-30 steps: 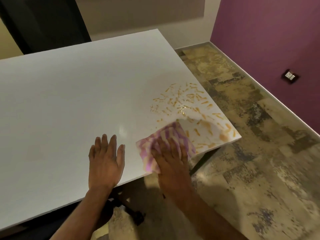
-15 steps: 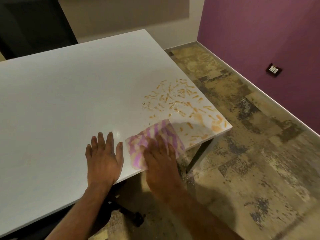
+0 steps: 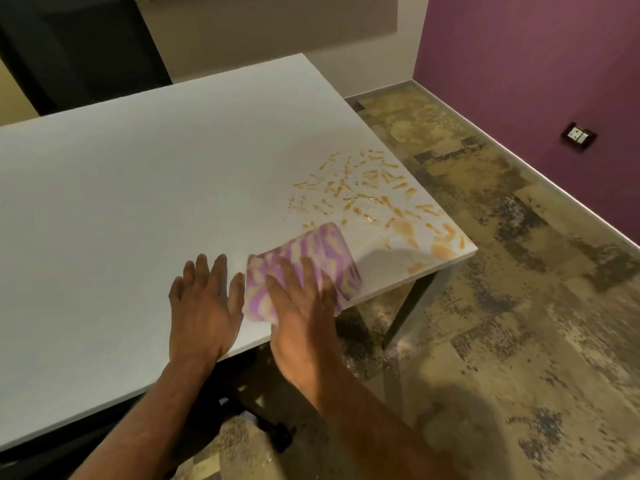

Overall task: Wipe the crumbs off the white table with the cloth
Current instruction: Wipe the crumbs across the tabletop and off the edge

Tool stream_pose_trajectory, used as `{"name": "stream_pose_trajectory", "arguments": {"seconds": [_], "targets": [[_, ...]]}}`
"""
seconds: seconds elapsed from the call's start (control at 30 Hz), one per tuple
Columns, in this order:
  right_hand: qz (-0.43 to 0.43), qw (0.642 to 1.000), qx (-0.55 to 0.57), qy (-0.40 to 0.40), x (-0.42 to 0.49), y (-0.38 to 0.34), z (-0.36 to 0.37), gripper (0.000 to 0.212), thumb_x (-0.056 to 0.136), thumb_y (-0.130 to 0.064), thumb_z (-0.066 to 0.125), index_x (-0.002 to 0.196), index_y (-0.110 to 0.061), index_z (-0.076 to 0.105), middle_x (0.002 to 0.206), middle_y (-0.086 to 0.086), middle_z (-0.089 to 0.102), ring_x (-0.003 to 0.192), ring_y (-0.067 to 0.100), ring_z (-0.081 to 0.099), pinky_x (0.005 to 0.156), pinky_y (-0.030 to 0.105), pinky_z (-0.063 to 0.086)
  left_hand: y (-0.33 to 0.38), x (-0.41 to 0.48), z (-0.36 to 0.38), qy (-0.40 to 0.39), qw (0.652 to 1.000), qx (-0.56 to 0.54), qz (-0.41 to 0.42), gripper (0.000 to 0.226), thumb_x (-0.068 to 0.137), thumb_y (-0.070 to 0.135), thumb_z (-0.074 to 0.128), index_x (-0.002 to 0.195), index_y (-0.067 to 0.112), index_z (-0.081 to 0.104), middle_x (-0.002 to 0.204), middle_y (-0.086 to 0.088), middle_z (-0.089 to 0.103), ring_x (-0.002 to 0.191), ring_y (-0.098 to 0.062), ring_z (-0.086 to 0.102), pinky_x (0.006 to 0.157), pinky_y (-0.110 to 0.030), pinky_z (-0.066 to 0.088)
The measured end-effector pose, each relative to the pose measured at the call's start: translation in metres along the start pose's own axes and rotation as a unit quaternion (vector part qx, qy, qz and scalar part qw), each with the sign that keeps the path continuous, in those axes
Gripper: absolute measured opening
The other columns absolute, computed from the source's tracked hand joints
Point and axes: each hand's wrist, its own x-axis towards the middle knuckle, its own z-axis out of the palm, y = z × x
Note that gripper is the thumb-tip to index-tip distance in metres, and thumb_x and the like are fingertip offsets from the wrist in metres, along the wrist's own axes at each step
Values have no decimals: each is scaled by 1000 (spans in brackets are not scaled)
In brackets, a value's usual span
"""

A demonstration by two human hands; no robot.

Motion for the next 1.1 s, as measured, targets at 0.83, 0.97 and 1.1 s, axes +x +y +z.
{"name": "stream_pose_trajectory", "arguments": {"seconds": [0.83, 0.97, 1.1], "targets": [[-53, 997, -41, -29, -23, 61, -30, 70, 81, -6, 59, 147, -27, 52, 166, -5, 34, 161, 24, 8, 128, 60, 3, -3, 0, 2, -7, 1000, -2, -3, 72, 103, 55, 11, 159, 15, 33, 166, -20, 32, 155, -41, 25, 125, -56, 23], [71, 995, -69, 13, -2, 87, -49, 61, 89, -15, 70, 147, -23, 54, 162, 2, 43, 158, 28, 20, 128, 55, 5, -5, -1, 6, -5, 1000, -7, -3, 68, 107, 54, 13, 161, 16, 29, 167, -19, 29, 156, -41, 22, 127, -55, 20], [129, 990, -52, 25, 23, 61, -34, 60, 92, -16, 64, 149, -24, 50, 166, -1, 35, 158, 30, 17, 127, 57, 2, -6, 1, 9, -4, 1000, -5, -5, 69, 106, 55, 11, 161, 17, 27, 169, -18, 26, 157, -40, 20, 128, -54, 17]]}}
